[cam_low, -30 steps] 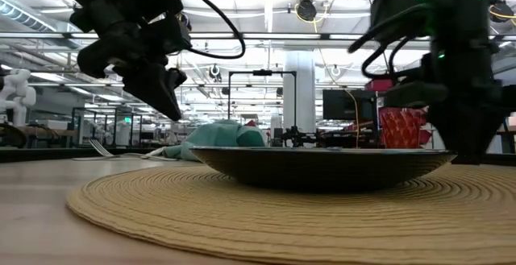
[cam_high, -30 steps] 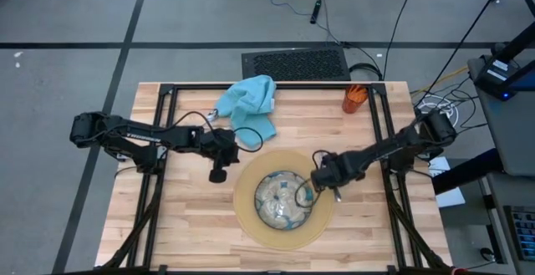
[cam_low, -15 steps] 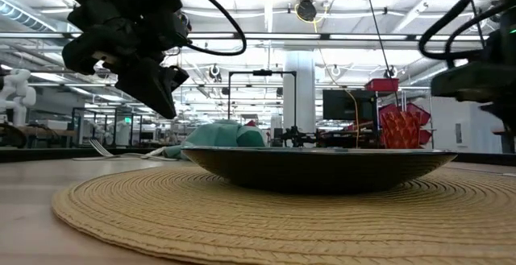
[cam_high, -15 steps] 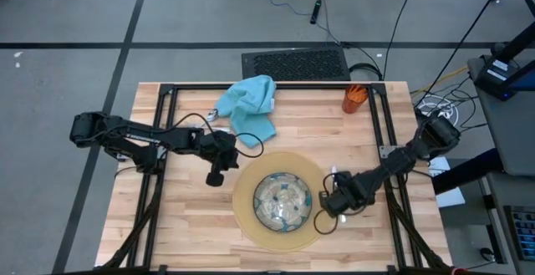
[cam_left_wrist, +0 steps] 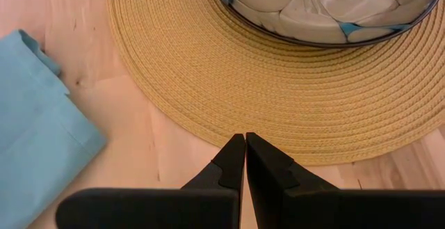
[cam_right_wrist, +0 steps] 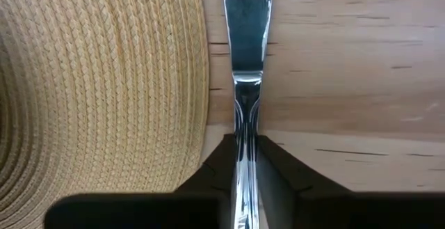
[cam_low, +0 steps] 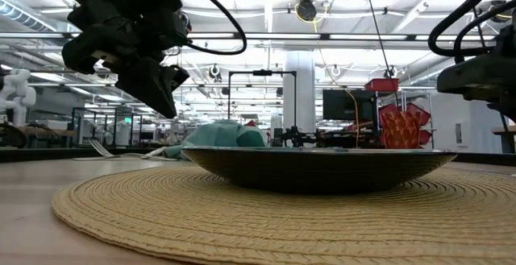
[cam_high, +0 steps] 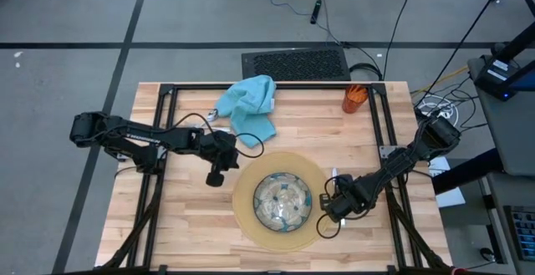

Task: Set table place
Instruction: Move the silver knife beside the brown placemat

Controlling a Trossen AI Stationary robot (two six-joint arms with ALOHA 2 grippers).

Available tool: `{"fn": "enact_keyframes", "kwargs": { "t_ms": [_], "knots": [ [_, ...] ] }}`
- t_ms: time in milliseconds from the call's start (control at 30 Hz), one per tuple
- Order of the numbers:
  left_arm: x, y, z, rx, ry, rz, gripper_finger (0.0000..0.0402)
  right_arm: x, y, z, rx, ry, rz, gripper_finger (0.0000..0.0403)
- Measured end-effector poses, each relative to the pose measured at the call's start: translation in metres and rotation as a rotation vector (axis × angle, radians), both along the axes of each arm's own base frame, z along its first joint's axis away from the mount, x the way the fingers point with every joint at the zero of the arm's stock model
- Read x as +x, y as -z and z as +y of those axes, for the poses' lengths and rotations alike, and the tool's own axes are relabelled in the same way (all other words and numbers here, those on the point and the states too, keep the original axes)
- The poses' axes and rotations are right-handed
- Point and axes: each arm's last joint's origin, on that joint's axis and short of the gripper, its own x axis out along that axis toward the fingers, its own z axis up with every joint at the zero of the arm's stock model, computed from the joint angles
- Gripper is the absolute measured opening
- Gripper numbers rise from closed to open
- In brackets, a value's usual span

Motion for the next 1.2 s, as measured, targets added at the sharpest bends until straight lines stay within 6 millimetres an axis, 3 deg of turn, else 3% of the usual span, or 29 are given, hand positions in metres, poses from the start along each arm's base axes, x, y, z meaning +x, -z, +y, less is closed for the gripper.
{"fn": "enact_keyframes", "kwargs": {
  "t_ms": [333, 967, 1067, 1200],
  "knots": [
    [0.0, 0.0, 0.0, -0.005, -0.005, 0.001, 0.0, -0.002, -0.01, -0.001, -0.133, -0.031, 0.032, 0.0063],
    [0.0, 0.0, -0.001, -0.021, -0.022, 0.006, 0.0, 0.005, -0.021, 0.003, -0.155, -0.071, -0.029, 0.0066],
    [0.0, 0.0, 0.0, -0.01, -0.031, 0.006, 0.0, 0.007, -0.031, 0.001, -0.203, -0.084, -0.087, 0.0066],
    [-0.002, 0.001, 0.009, 0.077, -0.123, 0.026, 0.0, 0.013, -0.061, -0.005, -0.345, -0.139, -0.152, 0.0066]
  ]
}}
